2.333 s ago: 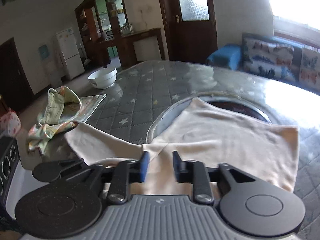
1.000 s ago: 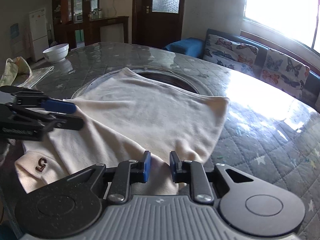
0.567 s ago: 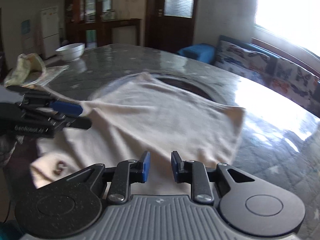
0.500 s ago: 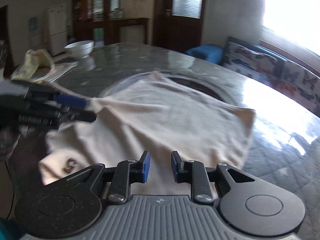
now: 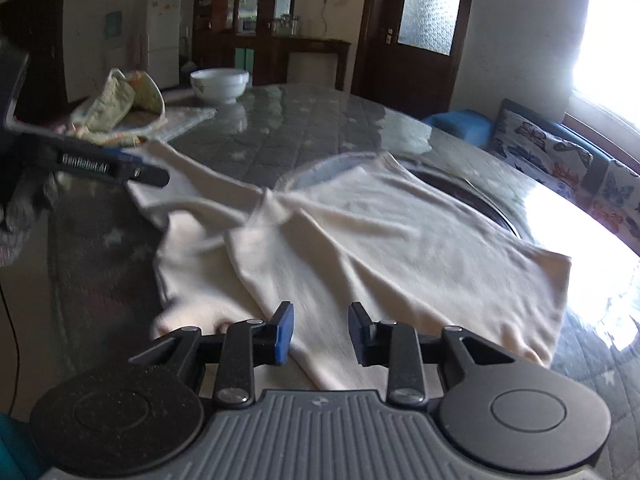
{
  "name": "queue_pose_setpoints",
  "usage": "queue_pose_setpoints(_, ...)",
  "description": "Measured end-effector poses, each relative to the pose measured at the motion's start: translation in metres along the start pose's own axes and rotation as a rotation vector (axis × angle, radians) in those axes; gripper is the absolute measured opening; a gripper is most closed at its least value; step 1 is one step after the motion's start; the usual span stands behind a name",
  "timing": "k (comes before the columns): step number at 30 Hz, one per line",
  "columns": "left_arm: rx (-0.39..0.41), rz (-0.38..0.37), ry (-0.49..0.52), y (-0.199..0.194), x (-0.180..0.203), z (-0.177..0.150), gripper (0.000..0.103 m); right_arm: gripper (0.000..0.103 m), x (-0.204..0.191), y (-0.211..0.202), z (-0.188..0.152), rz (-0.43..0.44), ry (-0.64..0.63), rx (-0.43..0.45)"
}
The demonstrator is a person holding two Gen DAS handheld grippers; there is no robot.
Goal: Fold clothes
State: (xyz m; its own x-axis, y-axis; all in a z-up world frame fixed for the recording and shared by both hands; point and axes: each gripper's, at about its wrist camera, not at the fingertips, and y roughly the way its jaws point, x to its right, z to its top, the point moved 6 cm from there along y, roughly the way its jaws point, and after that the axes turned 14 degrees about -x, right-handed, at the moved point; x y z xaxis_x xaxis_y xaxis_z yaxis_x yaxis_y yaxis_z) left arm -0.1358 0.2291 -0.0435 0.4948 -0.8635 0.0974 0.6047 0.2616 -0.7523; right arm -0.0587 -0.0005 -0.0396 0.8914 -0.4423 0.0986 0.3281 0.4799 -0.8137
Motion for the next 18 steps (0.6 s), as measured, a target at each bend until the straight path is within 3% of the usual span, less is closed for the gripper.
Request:
queue_pose_setpoints(9, 0.031, 0.144, -0.151, -0.012, -0.052, -0.004, 0.068, 0.034, -0.021, 0.014, 0.011, 0.057, -0.047, -0.017)
queue_pose_setpoints(18, 0.002, 0.154, -0.255, 0.003, -0.074, 0.005, 0.066, 0.04, -0.018, -0.002, 0.013, 0.051, -0.024, 0.018)
